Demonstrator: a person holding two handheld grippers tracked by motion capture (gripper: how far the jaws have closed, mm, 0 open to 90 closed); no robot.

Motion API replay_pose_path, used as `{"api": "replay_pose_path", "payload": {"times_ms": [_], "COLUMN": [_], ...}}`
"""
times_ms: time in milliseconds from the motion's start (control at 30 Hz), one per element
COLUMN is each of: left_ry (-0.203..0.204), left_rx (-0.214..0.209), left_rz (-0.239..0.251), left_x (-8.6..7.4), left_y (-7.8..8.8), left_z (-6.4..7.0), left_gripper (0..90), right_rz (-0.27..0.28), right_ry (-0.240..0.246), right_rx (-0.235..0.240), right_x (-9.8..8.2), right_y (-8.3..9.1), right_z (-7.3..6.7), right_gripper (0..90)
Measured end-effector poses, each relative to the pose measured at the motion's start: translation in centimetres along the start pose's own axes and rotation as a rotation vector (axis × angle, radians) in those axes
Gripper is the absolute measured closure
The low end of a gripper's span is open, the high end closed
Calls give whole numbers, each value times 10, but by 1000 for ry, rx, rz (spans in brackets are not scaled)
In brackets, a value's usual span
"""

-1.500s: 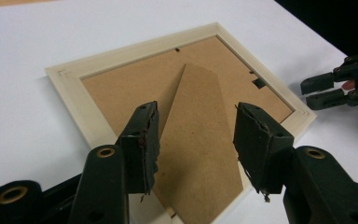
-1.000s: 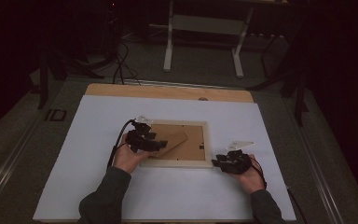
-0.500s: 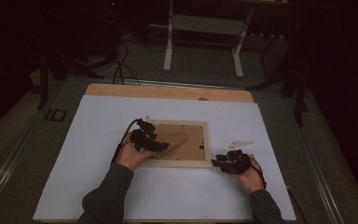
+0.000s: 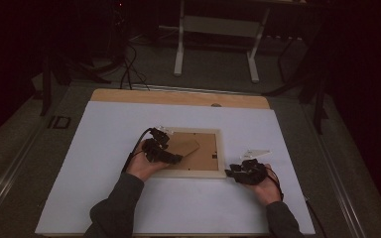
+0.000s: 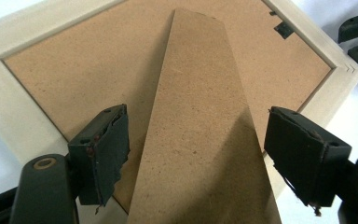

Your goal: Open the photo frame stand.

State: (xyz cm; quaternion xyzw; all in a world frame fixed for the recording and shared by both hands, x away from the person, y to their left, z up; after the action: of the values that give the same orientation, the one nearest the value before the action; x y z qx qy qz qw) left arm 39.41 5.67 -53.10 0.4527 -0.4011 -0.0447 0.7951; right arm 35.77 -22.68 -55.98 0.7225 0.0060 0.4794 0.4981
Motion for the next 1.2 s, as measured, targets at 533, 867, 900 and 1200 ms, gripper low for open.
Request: {"api": "replay_pose_path", "payload": {"times_ms": [533, 867, 900, 1200], "left_ry": [-17, -39, -44, -102], "left_rx": [5, 7, 11, 43], "left_rz": [-66, -51, -48, -28], "left_x": [-3, -2, -2, -2], "left_y": [-15, -13, -13, -12], "left_z": [0, 2, 2, 5], "left_gripper": [320, 332, 332, 334], "right_rz": [1, 2, 2, 32], "right_ry": [-4, -13, -13, -25], "right_rx": [0, 1, 0, -1], "right_x": [-1, -1, -1, 7], "right_y": [-1, 0, -1, 4], "right_z": [1, 1, 1, 4], "right_gripper": [645, 629, 626, 624]}}
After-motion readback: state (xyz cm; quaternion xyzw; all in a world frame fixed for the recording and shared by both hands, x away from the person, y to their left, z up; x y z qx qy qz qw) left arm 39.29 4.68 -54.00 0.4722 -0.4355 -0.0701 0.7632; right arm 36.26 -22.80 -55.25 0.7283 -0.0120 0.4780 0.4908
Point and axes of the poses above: each handheld gripper's, and its own axes: y roughly backward along the jaws, x roughly out of its top, z roughly to its right, the point moved 5 cm from there along -y, roughly forward along the jaws, and after that the axes turned 4 degrees about -x, right-handed, at the moved point
